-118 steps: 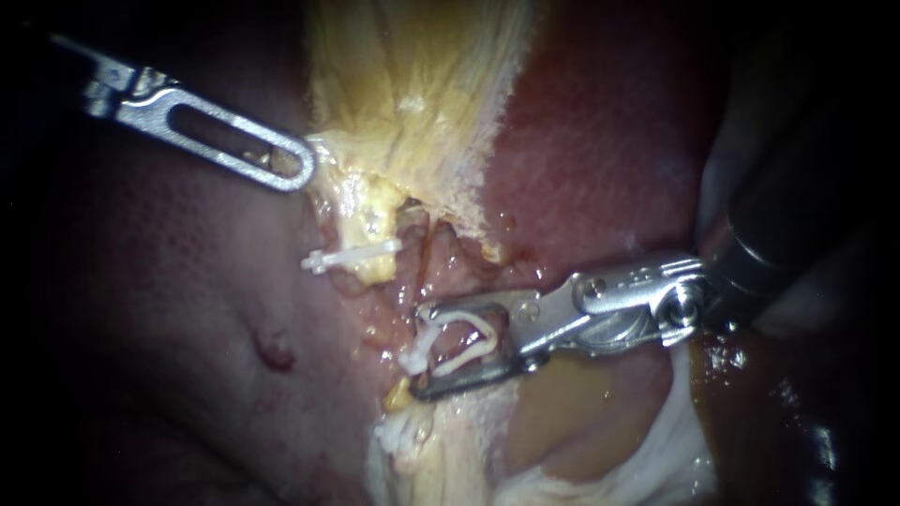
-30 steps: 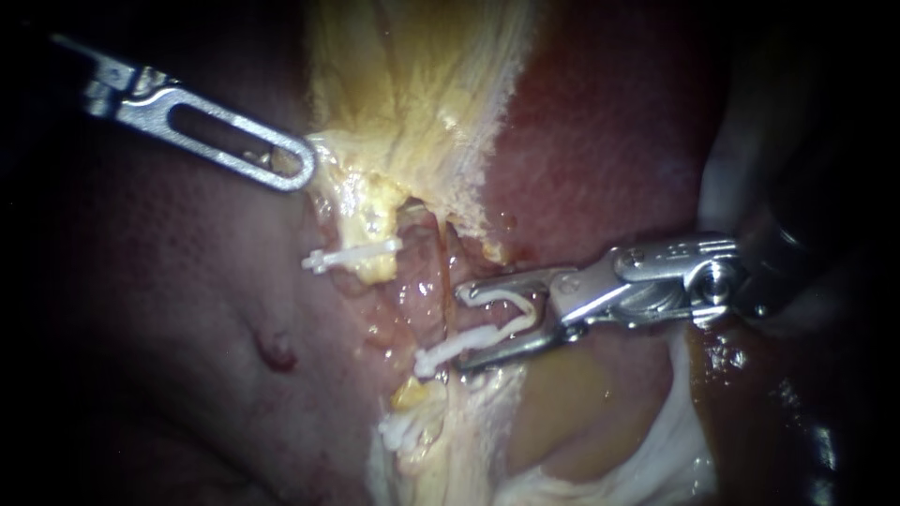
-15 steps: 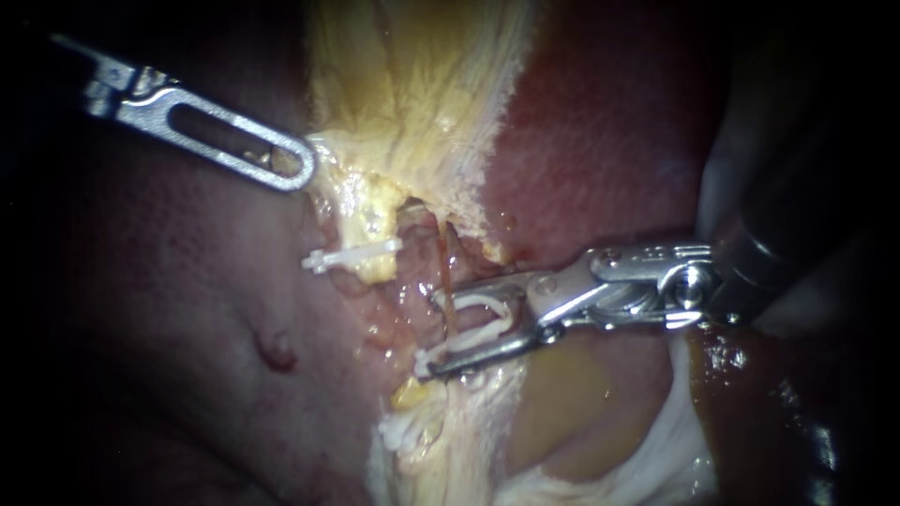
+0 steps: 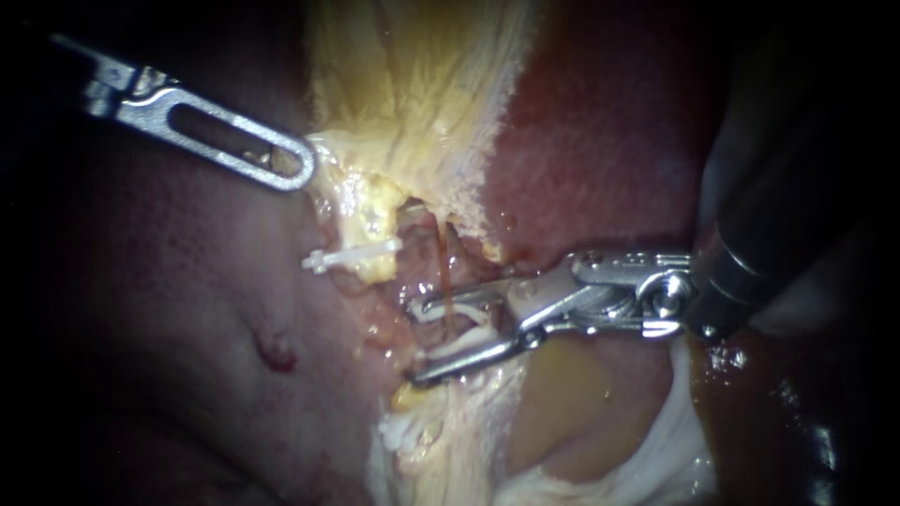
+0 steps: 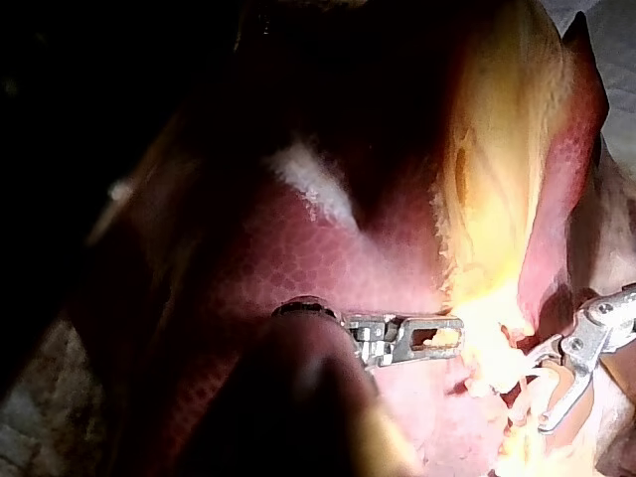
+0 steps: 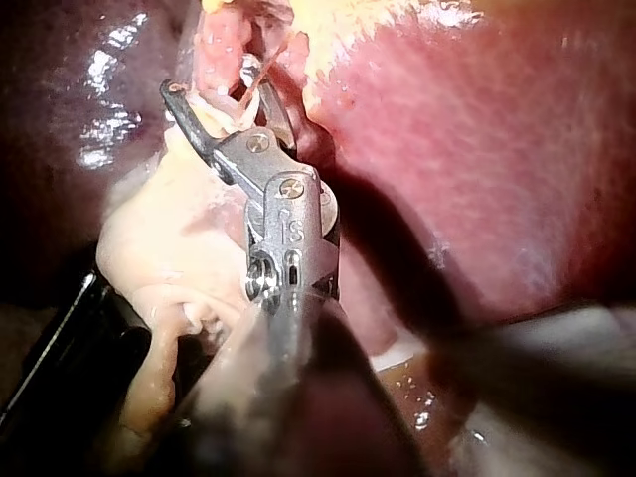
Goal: Clipping second clip right tube
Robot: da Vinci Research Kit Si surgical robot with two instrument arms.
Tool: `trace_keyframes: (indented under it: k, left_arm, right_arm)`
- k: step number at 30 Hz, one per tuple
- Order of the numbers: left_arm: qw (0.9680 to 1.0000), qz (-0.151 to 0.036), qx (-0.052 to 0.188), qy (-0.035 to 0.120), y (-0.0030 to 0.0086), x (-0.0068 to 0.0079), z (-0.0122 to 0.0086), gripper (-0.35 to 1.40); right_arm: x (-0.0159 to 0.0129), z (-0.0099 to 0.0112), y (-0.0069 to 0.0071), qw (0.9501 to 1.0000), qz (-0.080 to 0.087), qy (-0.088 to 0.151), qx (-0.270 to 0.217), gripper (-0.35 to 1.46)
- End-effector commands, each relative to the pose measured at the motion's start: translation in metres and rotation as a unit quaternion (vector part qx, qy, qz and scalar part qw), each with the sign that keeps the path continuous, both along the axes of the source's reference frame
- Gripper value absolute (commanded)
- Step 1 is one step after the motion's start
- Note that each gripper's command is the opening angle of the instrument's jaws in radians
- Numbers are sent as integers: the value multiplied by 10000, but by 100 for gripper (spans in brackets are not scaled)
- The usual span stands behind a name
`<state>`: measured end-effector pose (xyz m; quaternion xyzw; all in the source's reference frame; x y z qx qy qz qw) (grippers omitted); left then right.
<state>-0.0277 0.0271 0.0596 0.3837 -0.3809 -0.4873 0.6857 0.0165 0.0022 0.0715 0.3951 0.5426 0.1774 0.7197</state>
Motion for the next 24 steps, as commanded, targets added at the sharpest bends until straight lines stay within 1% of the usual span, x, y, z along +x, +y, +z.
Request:
trace_keyframes:
  k: [1,3,5,8,16,20,24]
  left_arm:
    - [10000,1,1,0,0,0,0,-35]
    - [10000,1,0,0,0,0,0,-35]
    - [10000,1,0,0,0,0,0,-35]
    - [10000,1,0,0,0,0,0,-35]
    - [10000,1,1,0,0,0,0,-35]
    - [10000,1,0,0,0,0,0,-35]
    - [10000,1,0,0,0,0,0,-35]
  right_arm:
    - [0,-3,0,10000,-15,53,40,50]
    - [0,-7,-1,9999,-8,126,86,50]
    - [0,-12,-4,9996,-48,192,186,50]
    - [0,-19,-6,9991,-64,318,273,50]
    - [3,-39,-13,9963,-156,635,562,50]
    - [4,-45,-14,9951,-211,710,647,50]
    - [3,-44,-12,9950,-195,680,701,49]
